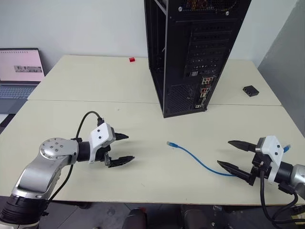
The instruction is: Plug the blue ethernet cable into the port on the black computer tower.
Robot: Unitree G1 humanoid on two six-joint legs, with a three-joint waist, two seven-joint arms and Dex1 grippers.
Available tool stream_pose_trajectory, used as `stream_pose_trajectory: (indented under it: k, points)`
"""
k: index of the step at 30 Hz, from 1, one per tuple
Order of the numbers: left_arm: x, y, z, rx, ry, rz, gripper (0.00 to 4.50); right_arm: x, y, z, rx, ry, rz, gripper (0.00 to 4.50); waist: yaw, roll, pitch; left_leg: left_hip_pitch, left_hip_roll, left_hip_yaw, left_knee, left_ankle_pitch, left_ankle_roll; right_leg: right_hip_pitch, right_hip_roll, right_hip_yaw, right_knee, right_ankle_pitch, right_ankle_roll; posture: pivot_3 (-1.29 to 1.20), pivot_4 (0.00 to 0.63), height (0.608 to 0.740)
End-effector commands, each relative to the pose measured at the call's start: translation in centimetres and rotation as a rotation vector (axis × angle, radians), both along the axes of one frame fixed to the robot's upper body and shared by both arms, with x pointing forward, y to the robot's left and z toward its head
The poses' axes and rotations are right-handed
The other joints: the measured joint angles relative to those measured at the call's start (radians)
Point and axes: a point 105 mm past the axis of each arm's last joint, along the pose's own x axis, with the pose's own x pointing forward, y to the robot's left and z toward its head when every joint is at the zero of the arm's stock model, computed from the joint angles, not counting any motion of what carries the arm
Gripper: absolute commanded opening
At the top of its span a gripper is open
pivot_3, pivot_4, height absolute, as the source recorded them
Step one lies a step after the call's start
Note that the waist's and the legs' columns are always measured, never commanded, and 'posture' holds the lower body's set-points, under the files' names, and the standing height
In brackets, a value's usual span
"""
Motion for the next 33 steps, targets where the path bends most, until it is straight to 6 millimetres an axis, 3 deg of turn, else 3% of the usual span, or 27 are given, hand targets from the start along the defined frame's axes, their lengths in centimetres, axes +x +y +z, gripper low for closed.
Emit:
stream_pose_trajectory:
  k: [1, 16, 23, 28, 33]
  points:
    - [-0.2, -0.8, 0.7, -0.002, -0.050, -0.043, 4.50, 0.0, 0.4, 1.1, 0.005, -0.047, 0.013, 4.36, 0.000, 0.000, 0.000, 0.000, 0.000, 0.000, 0.000, 0.000, 0.000, 0.000, 0.000, 0.000, 0.000, 0.000, 0.000, 0.00, 0.150, 0.740]
    - [-0.4, -1.3, 0.0, 0.008, -0.056, -0.058, 4.50, 0.6, 1.3, 0.7, 0.002, -0.046, 0.025, 4.36, 0.000, 0.000, 0.000, 0.000, 0.000, 0.000, 0.000, 0.000, 0.000, 0.000, 0.000, 0.000, 0.000, 0.000, 0.000, 0.00, 0.150, 0.740]
    - [-0.3, -2.3, -1.1, 0.039, -0.078, -0.113, 4.50, 2.6, 4.9, -1.1, -0.020, -0.053, 0.077, 4.36, -0.002, 0.000, 0.000, 0.000, 0.000, 0.000, 0.000, 0.000, 0.000, 0.000, 0.000, 0.000, 0.000, 0.000, 0.000, 0.00, 0.150, 0.740]
    - [-0.3, -2.7, -1.4, 0.037, -0.072, -0.138, 4.50, 5.2, 8.4, -3.5, -0.019, -0.037, 0.123, 4.36, -0.004, -0.001, 0.001, 0.000, 0.000, 0.000, 0.000, 0.000, 0.000, -0.001, 0.000, 0.000, 0.000, 0.000, 0.000, 0.00, 0.150, 0.740]
    - [-0.3, -2.8, -1.7, 0.038, -0.076, -0.154, 4.50, 7.1, 10.3, -5.4, -0.036, -0.019, 0.158, 4.36, -0.003, 0.000, 0.001, -0.001, 0.000, 0.000, 0.000, 0.000, 0.000, -0.001, 0.000, 0.000, 0.000, 0.000, 0.000, 0.00, 0.150, 0.740]
